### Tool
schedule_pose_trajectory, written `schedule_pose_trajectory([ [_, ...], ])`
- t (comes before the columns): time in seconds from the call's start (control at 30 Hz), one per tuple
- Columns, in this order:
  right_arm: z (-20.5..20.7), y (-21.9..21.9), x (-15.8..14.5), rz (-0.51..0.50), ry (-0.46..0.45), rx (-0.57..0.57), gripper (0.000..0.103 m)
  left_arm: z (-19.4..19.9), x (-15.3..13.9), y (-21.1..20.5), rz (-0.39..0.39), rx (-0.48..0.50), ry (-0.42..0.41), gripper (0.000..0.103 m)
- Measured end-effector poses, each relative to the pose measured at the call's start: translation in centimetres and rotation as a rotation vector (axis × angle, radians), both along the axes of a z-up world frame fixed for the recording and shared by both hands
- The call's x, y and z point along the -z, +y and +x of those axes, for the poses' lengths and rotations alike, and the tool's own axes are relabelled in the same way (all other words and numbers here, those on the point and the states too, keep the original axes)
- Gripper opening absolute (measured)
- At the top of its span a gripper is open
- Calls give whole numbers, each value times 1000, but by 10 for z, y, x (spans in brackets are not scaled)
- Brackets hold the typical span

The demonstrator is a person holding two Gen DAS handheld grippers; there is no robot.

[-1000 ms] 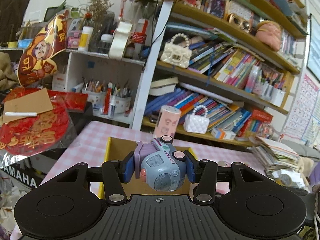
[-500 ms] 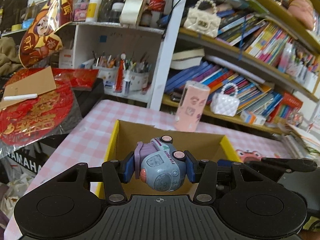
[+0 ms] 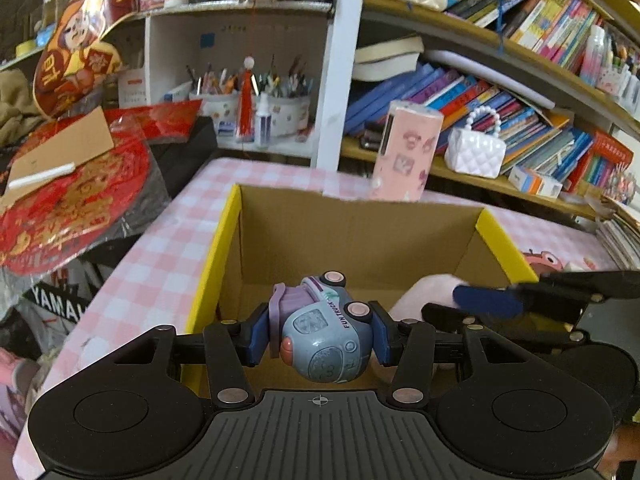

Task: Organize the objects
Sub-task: 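Open both grippers to drop the grey-blue toy and plush into the box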

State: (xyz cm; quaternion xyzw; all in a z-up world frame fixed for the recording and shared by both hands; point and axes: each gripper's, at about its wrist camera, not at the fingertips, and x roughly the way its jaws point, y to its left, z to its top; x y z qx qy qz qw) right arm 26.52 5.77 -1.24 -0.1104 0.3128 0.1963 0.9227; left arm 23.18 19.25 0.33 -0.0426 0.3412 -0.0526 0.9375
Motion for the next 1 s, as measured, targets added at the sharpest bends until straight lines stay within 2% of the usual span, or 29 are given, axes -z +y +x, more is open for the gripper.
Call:
schedule_pose_trajectory([
  [0.1,2,0,1,-20,-40,-40,23,1,3,-3,26,-2,4,49],
  [0.23,7,-1,0,-18,-34,-59,23,6,4,-4,41,-10,-2,49],
  [0.33,4,-1,-2,-23,-43,-55,24,6,0,-2,22,-18,-18,50],
  [0.4,-1,-1,-6,-28,-63,-45,28,0,-7,0,-9,-14,-49,71],
  [0.47,-9,-3,-14,-9,-80,-33,39,-9,-16,2,-41,-11,-103,74],
  [0.57,-22,-8,-28,33,-102,-6,43,-21,-30,3,-56,-5,-152,75],
  [0.77,-57,-16,-49,112,-135,70,46,-62,-51,7,-75,-10,-219,80],
  [1.0,-108,-18,-50,150,-123,169,46,-110,-50,20,-70,-21,-220,80],
])
